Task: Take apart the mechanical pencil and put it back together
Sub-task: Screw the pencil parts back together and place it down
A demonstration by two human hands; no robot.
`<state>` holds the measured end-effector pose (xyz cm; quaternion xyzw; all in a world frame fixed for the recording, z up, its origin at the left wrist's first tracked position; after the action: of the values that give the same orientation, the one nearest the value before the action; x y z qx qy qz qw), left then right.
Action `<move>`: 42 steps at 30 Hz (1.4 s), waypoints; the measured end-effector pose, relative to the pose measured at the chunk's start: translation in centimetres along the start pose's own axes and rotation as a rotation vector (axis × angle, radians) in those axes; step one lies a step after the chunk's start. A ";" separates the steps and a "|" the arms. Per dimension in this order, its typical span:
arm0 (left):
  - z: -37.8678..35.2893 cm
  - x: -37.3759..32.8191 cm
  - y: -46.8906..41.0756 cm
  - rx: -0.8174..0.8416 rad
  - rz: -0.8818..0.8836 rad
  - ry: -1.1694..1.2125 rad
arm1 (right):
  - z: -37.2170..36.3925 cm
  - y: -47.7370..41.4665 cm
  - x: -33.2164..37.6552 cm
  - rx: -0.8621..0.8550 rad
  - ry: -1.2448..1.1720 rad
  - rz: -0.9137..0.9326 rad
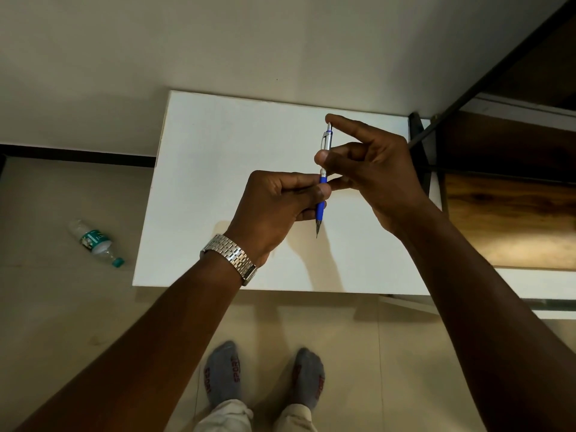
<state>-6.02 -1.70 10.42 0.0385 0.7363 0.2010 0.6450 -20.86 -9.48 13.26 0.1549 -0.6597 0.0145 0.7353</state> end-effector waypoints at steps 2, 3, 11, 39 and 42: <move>-0.1 0.0 -0.1 0.006 0.000 -0.001 | 0.1 0.0 0.0 0.000 -0.010 -0.003; -0.1 0.0 -0.1 0.009 0.002 0.001 | 0.2 -0.1 0.0 0.002 -0.011 -0.002; -0.6 1.7 0.0 0.002 0.074 -0.012 | 0.5 0.3 -2.8 -0.099 0.029 -0.111; -3.0 10.2 -3.9 -0.191 -0.099 -0.680 | 0.7 -2.7 -13.5 -0.333 0.320 -0.363; -1.9 9.1 -3.2 -0.256 -0.180 -0.687 | 0.7 -2.7 -13.5 -0.328 0.308 -0.369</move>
<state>-8.67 -2.20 0.93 -0.0420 0.4464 0.2092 0.8690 -22.68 -9.74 -0.36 0.1474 -0.4944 -0.2028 0.8323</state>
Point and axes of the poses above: each hand's wrist, its own y-axis away from the middle knuckle, its own z-axis out of the back of the hand, x = y × z, the point moved 3 cm from there along -y, towards the middle knuckle, and after that the axes turned 5 degrees about -x, right-handed, at the moved point
